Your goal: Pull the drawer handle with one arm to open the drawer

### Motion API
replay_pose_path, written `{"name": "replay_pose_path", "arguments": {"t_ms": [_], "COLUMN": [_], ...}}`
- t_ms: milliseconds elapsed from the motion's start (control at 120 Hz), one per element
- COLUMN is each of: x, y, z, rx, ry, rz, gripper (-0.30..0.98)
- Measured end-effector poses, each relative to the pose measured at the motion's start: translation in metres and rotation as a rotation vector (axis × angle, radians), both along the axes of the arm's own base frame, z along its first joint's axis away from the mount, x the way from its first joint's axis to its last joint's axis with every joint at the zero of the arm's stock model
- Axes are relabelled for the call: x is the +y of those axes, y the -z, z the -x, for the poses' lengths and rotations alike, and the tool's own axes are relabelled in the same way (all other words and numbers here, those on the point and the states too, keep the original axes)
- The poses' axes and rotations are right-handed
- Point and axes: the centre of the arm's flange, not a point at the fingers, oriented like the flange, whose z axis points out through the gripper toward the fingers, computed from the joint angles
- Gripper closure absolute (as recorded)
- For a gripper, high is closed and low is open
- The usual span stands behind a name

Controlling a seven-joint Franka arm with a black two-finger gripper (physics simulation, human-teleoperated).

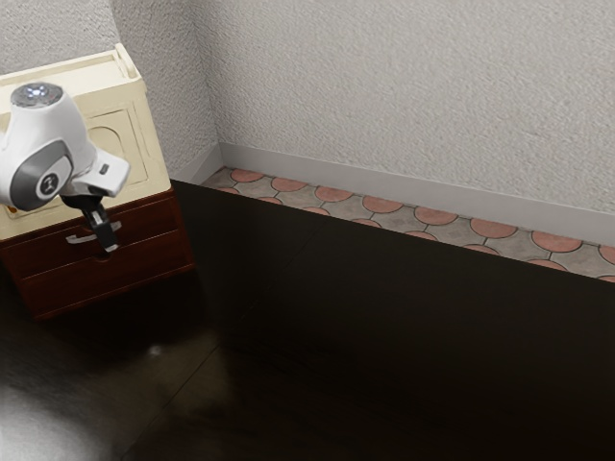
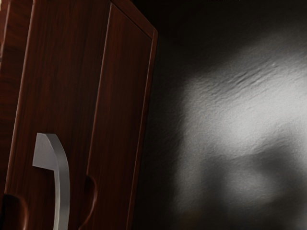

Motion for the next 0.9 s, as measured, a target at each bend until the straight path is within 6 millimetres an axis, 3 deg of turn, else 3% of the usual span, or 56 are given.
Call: {"name": "replay_pose_path", "arguments": {"t_ms": [142, 717, 900], "x": [0.011, 0.022, 0.024], "y": [0.006, 0.018, 0.031], "z": [0.006, 0.008, 0.005], "rx": [0.001, 0.014, 0.032], "ry": [0.024, 0.118, 0.135], "rz": [-0.01, -0.04, -0.045], "gripper": [0.0, 0.0, 0.0]}}
